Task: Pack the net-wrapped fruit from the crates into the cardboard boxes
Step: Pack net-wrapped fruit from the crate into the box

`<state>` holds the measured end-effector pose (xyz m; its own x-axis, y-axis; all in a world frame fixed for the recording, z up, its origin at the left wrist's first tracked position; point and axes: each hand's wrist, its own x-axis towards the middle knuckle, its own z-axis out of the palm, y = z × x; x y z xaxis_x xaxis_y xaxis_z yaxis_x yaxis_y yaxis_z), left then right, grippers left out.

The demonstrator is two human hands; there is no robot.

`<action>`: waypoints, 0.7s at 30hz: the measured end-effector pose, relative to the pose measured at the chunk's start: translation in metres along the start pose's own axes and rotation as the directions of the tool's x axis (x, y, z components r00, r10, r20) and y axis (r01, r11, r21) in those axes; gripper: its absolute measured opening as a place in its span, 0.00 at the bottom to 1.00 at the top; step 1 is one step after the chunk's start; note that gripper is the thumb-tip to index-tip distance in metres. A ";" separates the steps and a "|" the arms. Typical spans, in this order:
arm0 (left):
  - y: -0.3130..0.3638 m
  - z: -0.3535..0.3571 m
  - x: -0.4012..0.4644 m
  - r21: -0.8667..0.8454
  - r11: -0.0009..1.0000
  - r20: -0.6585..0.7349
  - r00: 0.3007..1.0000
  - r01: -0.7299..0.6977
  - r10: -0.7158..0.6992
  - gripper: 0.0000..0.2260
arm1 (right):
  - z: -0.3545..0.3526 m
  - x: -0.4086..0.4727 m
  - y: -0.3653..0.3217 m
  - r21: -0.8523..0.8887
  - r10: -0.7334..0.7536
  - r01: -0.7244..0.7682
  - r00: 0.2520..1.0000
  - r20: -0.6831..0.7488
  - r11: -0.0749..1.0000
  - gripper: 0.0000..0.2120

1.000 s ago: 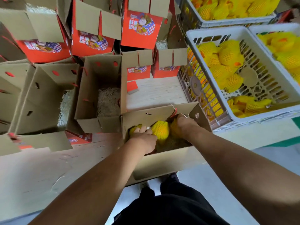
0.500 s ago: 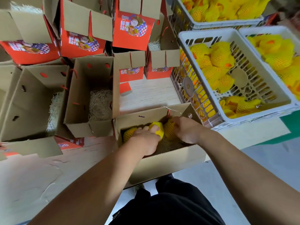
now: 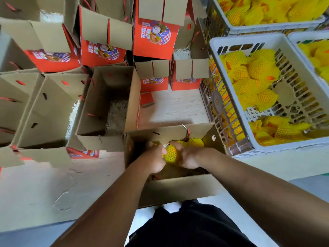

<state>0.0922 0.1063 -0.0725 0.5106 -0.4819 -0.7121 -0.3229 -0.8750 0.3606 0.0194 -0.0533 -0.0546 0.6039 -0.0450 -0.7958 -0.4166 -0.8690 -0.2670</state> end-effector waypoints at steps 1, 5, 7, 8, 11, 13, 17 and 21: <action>-0.001 -0.001 -0.001 0.000 1.000 -0.024 0.999 -0.026 0.026 0.14 | -0.001 0.003 -0.003 -0.071 -0.025 0.024 1.000 -0.011 0.997 0.36; -0.008 -0.010 -0.006 0.061 0.994 -0.010 0.995 -0.093 0.094 0.24 | -0.006 0.023 -0.015 -0.460 -0.038 -0.004 0.996 -0.081 0.888 0.32; -0.009 -0.010 -0.006 0.083 0.997 0.032 0.999 -0.001 -0.001 0.31 | -0.005 0.033 -0.016 -0.569 -0.067 -0.007 0.992 -0.109 0.822 0.28; -0.006 -0.009 -0.005 0.072 0.996 0.050 0.997 0.055 -0.058 0.35 | -0.004 0.037 -0.015 -0.584 -0.067 -0.006 0.992 -0.103 0.812 0.28; 0.004 -0.004 -0.004 -0.063 0.984 0.071 0.985 0.164 -0.160 0.41 | -0.002 0.043 -0.010 -0.591 -0.064 -0.017 0.991 -0.116 0.807 0.25; 0.008 -0.004 -0.004 -0.160 0.969 0.075 0.981 0.188 -0.178 0.40 | -0.002 0.044 -0.009 -0.611 -0.100 -0.007 0.985 -0.142 0.792 0.23; 0.009 -0.006 -0.011 -0.210 0.960 0.017 0.983 0.184 -0.184 0.30 | 0.000 0.038 -0.007 -0.647 -0.161 0.009 0.971 -0.176 0.762 0.25; 0.008 -0.005 -0.022 0.068 0.996 -0.029 0.998 0.062 -0.060 0.31 | 0.001 0.028 -0.005 -0.596 -0.191 0.069 0.971 -0.144 0.800 0.31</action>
<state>0.0830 0.1096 -0.0510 0.5521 -0.4293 -0.7147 -0.3437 -0.8982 0.2740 0.0379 -0.0494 -0.0762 0.7636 0.0517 -0.6436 0.1135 -0.9920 0.0549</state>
